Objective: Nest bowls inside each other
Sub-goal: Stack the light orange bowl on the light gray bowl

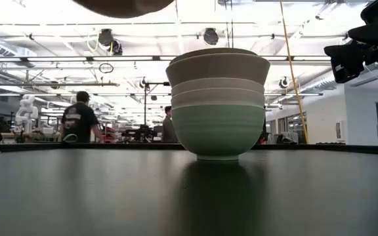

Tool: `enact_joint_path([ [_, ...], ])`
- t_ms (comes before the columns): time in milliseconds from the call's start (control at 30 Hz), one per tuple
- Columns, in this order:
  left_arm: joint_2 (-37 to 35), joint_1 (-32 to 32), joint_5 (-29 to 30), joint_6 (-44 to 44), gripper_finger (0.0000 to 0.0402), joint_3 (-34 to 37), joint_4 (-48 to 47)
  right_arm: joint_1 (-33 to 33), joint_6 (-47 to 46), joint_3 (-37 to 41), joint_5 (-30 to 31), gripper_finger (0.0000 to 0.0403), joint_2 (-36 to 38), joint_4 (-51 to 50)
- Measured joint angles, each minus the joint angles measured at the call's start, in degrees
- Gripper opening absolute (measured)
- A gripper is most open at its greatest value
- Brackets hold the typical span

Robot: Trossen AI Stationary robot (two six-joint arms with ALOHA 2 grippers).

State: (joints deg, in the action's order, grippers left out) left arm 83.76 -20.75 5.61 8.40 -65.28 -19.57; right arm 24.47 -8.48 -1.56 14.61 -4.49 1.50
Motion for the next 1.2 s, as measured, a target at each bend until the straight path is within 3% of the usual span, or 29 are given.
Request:
enact_joint_path([
  [433, -6.58, 8.69, 1.23, -12.45, 0.0003, -0.07, 2.30, 0.00, -1.24, 0.00, 0.00, 0.0192, -0.02, 0.00],
  [833, -9.87, 9.44, 0.54, -16.17, 0.0003, 0.70, -2.06, 0.01, -1.31, -0.02, 0.01, 0.0192, -0.02, -0.05],
  [967, -12.22, 10.10, -0.15, -16.22, 0.0003, 5.15, 1.42, 0.00, -1.33, -0.02, 0.02, 0.0192, -0.02, -0.03],
  [1200, -21.37, 13.49, -5.87, -16.29, 0.0003, 18.46, 17.74, 0.01, -1.64, -0.02, 0.13, 0.0192, -0.12, 0.30],
])
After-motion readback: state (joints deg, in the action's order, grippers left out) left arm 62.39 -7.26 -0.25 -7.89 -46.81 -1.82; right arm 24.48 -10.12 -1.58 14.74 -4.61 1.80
